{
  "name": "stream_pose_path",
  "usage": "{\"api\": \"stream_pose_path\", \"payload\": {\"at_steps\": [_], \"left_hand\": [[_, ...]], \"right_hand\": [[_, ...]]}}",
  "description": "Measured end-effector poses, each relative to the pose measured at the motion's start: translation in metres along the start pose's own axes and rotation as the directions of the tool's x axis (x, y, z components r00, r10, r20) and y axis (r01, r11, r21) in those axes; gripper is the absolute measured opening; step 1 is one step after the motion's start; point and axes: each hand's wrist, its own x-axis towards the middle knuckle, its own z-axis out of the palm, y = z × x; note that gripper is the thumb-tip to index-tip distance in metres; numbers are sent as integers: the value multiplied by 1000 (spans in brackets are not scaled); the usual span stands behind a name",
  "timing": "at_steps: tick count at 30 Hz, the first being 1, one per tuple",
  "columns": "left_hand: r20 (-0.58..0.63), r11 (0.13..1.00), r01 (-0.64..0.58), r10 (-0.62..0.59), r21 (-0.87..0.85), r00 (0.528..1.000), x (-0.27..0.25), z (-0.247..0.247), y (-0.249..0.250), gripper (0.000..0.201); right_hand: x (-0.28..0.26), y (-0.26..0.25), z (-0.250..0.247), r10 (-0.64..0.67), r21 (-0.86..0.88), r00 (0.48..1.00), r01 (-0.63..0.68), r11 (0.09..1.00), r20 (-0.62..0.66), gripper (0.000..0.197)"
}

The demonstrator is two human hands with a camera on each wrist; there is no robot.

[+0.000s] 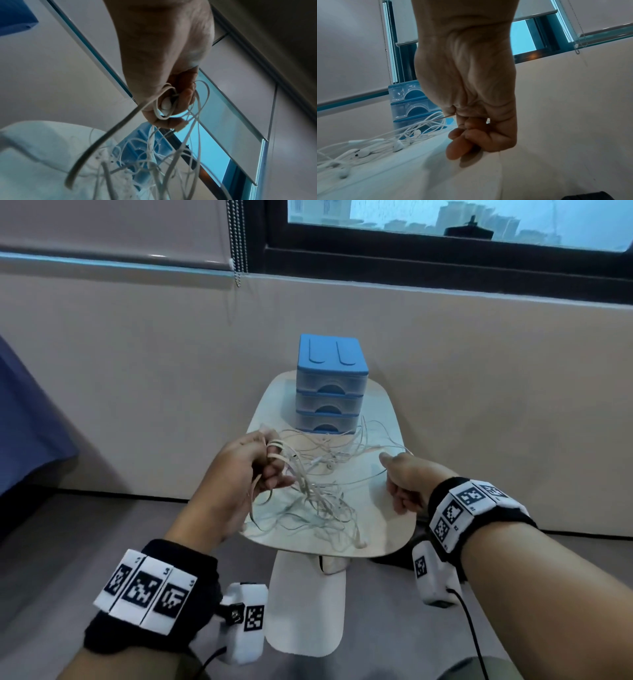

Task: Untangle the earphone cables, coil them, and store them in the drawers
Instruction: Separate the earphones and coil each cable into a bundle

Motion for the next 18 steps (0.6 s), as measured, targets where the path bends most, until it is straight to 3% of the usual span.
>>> {"api": "stream_pose_path", "payload": {"at_steps": [8, 13, 18], "left_hand": [[128, 954, -86, 127, -287, 984, -3, 15, 37, 38], [169, 893, -89, 180, -440, 969, -3, 20, 50, 12], [186, 863, -107, 225, -494, 956, -5, 27, 54, 10]], "right_hand": [[-1, 4, -2, -13, -23, 1000, 13, 1000, -5, 70], [-3, 5, -3, -70, -68, 998, 69, 995, -9, 67], [1, 6, -2, -81, -50, 996, 80, 996, -28, 70]]}}
